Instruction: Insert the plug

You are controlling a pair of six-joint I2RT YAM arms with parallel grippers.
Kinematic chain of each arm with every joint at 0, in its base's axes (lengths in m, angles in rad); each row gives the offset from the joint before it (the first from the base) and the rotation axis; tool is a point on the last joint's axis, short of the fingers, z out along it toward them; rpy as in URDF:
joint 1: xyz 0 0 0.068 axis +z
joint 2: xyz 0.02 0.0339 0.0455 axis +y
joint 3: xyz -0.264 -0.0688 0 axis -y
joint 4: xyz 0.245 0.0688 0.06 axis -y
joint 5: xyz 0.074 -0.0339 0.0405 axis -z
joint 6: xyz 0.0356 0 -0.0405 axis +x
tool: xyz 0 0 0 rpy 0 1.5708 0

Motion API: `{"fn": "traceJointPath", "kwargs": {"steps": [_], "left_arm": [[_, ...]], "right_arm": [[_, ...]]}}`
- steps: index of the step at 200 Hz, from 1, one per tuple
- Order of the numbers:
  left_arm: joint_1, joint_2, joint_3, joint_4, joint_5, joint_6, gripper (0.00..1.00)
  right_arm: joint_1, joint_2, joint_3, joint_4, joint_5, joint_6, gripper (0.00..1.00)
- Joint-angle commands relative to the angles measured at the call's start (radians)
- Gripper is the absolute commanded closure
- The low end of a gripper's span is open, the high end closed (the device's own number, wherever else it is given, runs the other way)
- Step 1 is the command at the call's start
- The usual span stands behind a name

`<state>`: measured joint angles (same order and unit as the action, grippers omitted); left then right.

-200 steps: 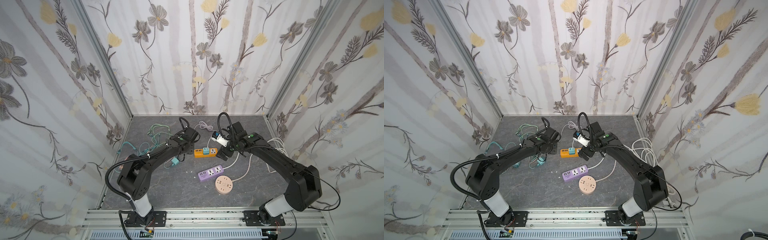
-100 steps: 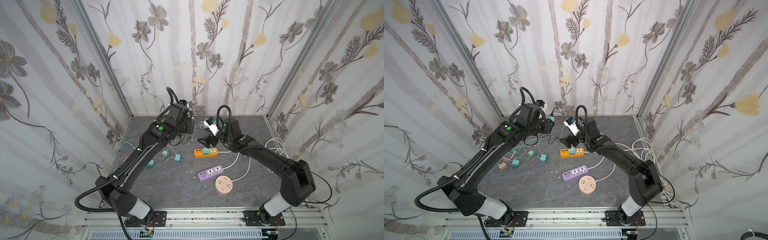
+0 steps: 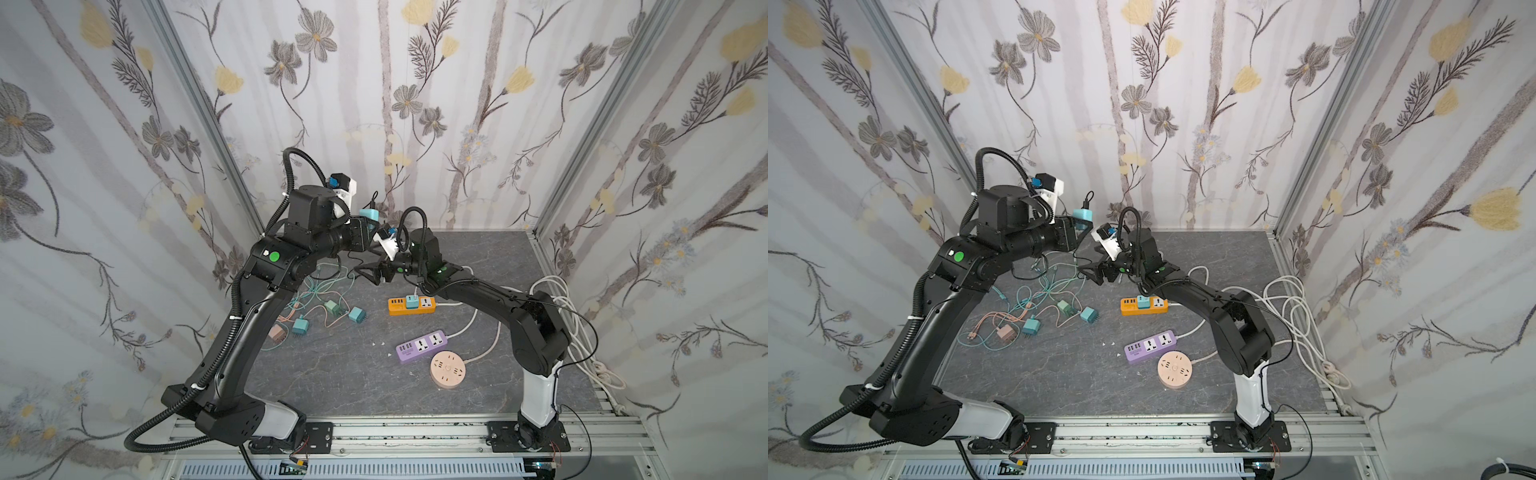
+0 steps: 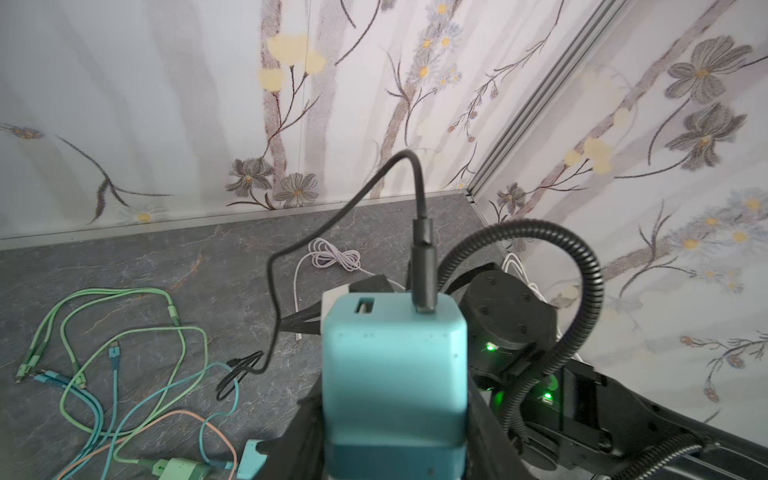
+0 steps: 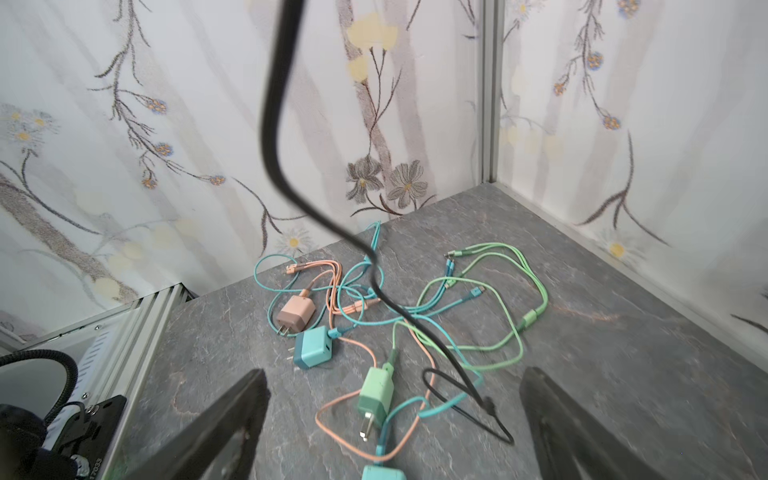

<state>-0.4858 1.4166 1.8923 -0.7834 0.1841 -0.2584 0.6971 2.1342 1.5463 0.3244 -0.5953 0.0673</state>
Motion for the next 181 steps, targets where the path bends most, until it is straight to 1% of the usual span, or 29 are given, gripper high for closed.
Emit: {"fn": "traceJointPath", "kwargs": {"steps": [1, 10, 14, 20, 26, 31, 32, 38, 44, 46, 51, 52, 66, 71, 79, 87, 105, 109, 124, 134, 145, 161, 175, 181], "left_arm": [[0.032, -0.02, 0.04, 0.012, 0.088, 0.01, 1.0], [0.045, -0.024, 0.056, 0.006, 0.114, 0.01, 1.0], [0.05, -0.027, 0.067, 0.002, 0.122, 0.011, 1.0], [0.057, -0.031, 0.079, -0.006, 0.131, 0.011, 1.0], [0.062, -0.035, 0.09, -0.014, 0.132, 0.014, 1.0], [0.067, -0.041, 0.096, -0.018, 0.13, 0.017, 1.0], [0.068, -0.041, 0.098, -0.018, 0.13, 0.017, 1.0], [0.075, -0.05, 0.1, -0.022, 0.127, 0.018, 1.0], [0.082, -0.064, 0.098, -0.021, 0.118, 0.019, 1.0], [0.083, -0.068, 0.097, -0.02, 0.114, 0.02, 1.0], [0.088, -0.079, 0.095, -0.022, 0.107, 0.024, 1.0], [0.089, -0.082, 0.095, -0.022, 0.106, 0.025, 1.0], [0.1, -0.109, 0.094, -0.024, 0.11, 0.027, 1.0], [0.102, -0.119, 0.094, -0.026, 0.11, 0.027, 1.0], [0.104, -0.134, 0.097, -0.032, 0.104, 0.033, 1.0], [0.107, -0.148, 0.097, -0.04, 0.083, 0.041, 1.0], [0.114, -0.154, 0.086, -0.065, 0.009, 0.066, 1.0], [0.115, -0.177, 0.081, -0.069, -0.002, 0.068, 1.0], [0.117, -0.183, 0.059, -0.069, -0.011, 0.069, 1.0], [0.116, -0.185, 0.04, -0.057, 0.002, 0.061, 1.0], [0.117, -0.182, 0.02, -0.043, 0.027, 0.059, 1.0], [0.115, -0.166, 0.01, -0.046, 0.091, 0.058, 1.0], [0.106, -0.16, 0.002, -0.053, 0.149, 0.056, 1.0], [0.097, -0.133, -0.004, -0.053, 0.16, 0.056, 1.0]], "right_arm": [[0.034, 0.08, 0.111, 0.036, 0.013, 0.024, 0.06], [0.054, 0.115, 0.157, 0.031, 0.064, 0.019, 0.07], [0.065, 0.135, 0.187, 0.023, 0.115, 0.015, 0.08], [0.074, 0.152, 0.214, 0.012, 0.159, 0.009, 0.08], [0.076, 0.175, 0.248, 0.006, 0.202, -0.001, 0.1], [0.075, 0.191, 0.271, 0.003, 0.227, -0.006, 0.14], [0.091, 0.194, 0.276, 0.003, 0.23, -0.007, 0.15], [0.11, 0.21, 0.301, 0.0, 0.244, -0.007, 0.23], [0.115, 0.22, 0.323, 0.001, 0.253, -0.001, 0.38], [0.115, 0.221, 0.325, 0.002, 0.254, 0.002, 0.39], [0.115, 0.224, 0.333, 0.015, 0.258, 0.016, 0.51], [0.115, 0.224, 0.333, 0.015, 0.258, 0.016, 0.51], [0.116, 0.229, 0.359, 0.036, 0.255, 0.036, 0.7], [0.116, 0.232, 0.376, 0.026, 0.255, 0.037, 0.8], [0.118, 0.234, 0.413, 0.002, 0.232, 0.037, 0.93], [0.12, 0.224, 0.435, -0.016, 0.199, 0.053, 1.0], [0.135, 0.162, 0.452, 0.018, 0.075, 0.131, 1.0], [0.142, 0.149, 0.451, 0.034, 0.057, 0.145, 1.0], [0.156, 0.103, 0.451, 0.057, 0.04, 0.189, 1.0], [0.152, 0.084, 0.445, 0.039, 0.054, 0.213, 1.0], [0.141, 0.068, 0.428, 0.002, 0.076, 0.21, 1.0], [0.116, 0.032, 0.371, -0.064, 0.103, 0.187, 1.0], [0.091, -0.012, 0.308, -0.124, 0.113, 0.203, 1.0], [0.045, -0.037, 0.274, -0.146, 0.11, 0.209, 1.0]]}}
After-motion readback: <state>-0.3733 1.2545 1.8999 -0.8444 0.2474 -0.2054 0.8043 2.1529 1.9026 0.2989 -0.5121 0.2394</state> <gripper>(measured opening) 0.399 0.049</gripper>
